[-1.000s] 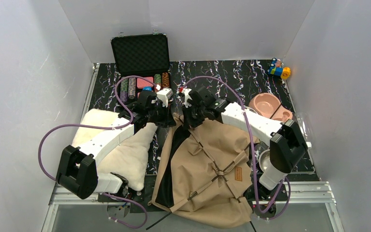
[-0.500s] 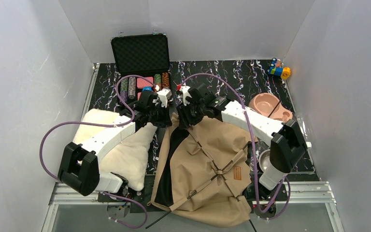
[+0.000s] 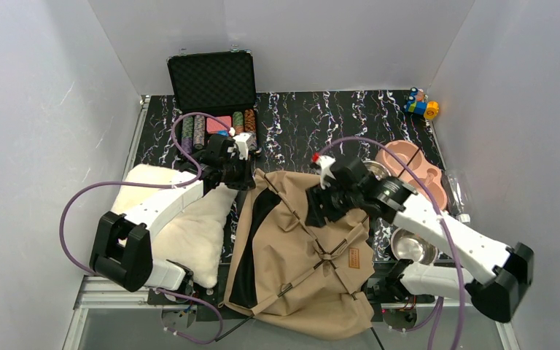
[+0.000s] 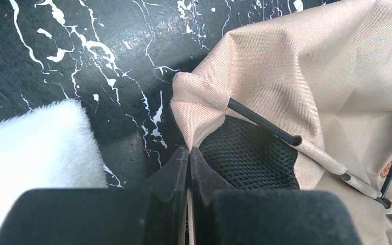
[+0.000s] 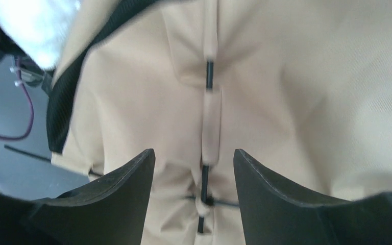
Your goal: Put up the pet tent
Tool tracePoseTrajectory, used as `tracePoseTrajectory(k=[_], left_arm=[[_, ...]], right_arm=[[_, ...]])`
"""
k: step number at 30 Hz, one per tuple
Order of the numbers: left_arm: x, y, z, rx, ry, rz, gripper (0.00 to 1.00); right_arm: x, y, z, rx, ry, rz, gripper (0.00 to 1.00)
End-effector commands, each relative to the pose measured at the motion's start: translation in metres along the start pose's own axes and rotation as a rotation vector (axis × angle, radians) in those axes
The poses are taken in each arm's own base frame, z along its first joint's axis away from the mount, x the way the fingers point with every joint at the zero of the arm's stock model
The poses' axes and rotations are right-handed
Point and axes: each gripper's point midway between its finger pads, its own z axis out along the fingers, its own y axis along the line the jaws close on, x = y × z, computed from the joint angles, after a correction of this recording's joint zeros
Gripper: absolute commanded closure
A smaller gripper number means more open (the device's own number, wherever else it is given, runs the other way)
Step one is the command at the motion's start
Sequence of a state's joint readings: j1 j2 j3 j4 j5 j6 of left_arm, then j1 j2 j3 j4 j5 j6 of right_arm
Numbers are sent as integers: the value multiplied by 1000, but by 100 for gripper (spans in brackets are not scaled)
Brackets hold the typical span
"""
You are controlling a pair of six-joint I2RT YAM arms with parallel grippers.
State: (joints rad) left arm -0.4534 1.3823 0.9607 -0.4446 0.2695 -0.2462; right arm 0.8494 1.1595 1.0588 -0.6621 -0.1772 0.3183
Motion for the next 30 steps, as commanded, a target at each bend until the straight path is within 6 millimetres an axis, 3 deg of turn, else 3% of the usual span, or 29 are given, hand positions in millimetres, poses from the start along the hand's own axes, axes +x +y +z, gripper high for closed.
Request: tracePoseTrajectory(k=[1, 5, 13, 22, 30], left_arm=[[-18, 1, -5, -16, -42, -5, 100], [-17, 5, -2, -25, -31, -20, 100], [-16, 15, 0, -60, -23, -36, 100], [-15, 18, 2, -66, -18, -45, 100], [-15, 18, 2, -64, -14, -47, 100]], right_arm=[[65, -3, -22, 31, 109, 165, 36], [106, -2, -33, 21, 161, 251, 36], [158, 0, -41, 39, 280, 348, 43], [187, 6, -44, 34, 356, 372, 54], [195, 1, -34, 109, 367, 332, 49]])
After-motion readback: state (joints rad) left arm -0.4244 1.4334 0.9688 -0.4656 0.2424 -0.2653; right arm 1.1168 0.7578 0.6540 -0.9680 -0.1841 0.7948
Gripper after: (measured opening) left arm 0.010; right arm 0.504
